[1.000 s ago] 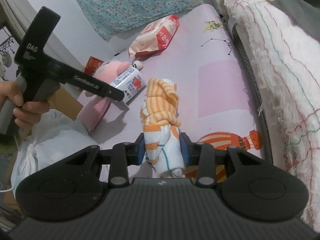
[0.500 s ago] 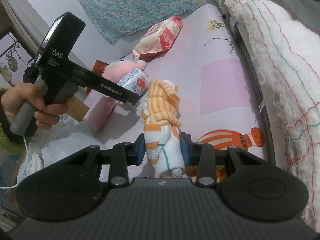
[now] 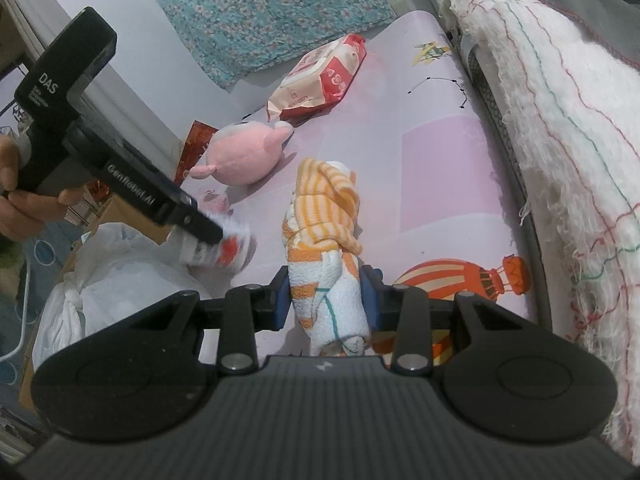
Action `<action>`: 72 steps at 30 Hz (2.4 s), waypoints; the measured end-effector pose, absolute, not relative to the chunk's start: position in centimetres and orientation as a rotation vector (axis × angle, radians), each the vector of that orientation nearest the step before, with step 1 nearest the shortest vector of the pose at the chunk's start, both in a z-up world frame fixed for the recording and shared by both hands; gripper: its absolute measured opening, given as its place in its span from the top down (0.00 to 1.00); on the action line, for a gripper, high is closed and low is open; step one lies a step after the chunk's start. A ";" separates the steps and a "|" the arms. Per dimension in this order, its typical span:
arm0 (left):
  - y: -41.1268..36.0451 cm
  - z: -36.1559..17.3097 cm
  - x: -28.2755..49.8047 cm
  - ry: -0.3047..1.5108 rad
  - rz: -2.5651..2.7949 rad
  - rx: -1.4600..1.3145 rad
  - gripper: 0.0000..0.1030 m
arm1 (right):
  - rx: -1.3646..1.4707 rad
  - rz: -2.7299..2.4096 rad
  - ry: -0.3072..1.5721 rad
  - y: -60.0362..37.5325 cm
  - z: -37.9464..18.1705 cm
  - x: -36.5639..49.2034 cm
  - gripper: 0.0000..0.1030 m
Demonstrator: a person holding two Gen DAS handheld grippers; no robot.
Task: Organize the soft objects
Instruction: 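Lift the orange-striped cloth with the right tool while the left tool grasps a white carton, then carry the cloth and white carton over the cardboard box with both tools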
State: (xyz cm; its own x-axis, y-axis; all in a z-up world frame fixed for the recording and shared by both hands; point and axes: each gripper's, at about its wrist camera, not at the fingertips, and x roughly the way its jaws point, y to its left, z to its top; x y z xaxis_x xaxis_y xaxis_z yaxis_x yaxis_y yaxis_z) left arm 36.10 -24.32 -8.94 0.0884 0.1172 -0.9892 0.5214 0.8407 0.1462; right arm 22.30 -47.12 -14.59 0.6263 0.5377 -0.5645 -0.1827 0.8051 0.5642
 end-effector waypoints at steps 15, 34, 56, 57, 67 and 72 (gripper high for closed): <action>-23.3 -8.0 35.7 1.469 -0.352 0.456 0.11 | 0.496 0.434 0.791 -47.1 -14.6 22.3 0.66; -20.2 -4.6 33.6 1.328 -0.361 0.287 0.38 | 0.622 0.347 0.779 -47.2 -13.1 22.4 0.70; 5.6 9.9 18.5 0.928 -0.099 -0.152 0.38 | 0.731 0.757 0.651 -34.9 1.1 18.3 0.70; 6.8 9.4 17.9 0.927 -0.080 -0.167 0.38 | 0.731 0.783 0.663 -33.6 1.2 18.3 0.70; 15.4 2.0 15.0 1.002 0.012 -0.330 0.38 | 0.586 0.850 0.904 -17.4 -1.3 20.5 0.70; 18.0 -0.2 13.6 1.013 0.039 -0.359 0.38 | 0.407 0.784 0.979 -12.0 -2.0 21.8 0.70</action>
State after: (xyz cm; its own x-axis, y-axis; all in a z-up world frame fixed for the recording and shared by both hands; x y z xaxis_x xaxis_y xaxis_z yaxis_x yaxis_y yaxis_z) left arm 13.57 17.97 -0.24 0.5341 -0.1335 -0.8348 -0.1967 0.9407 -0.2763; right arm 21.77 -11.98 -2.04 0.3209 0.7476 -0.5815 -0.4036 0.6633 0.6302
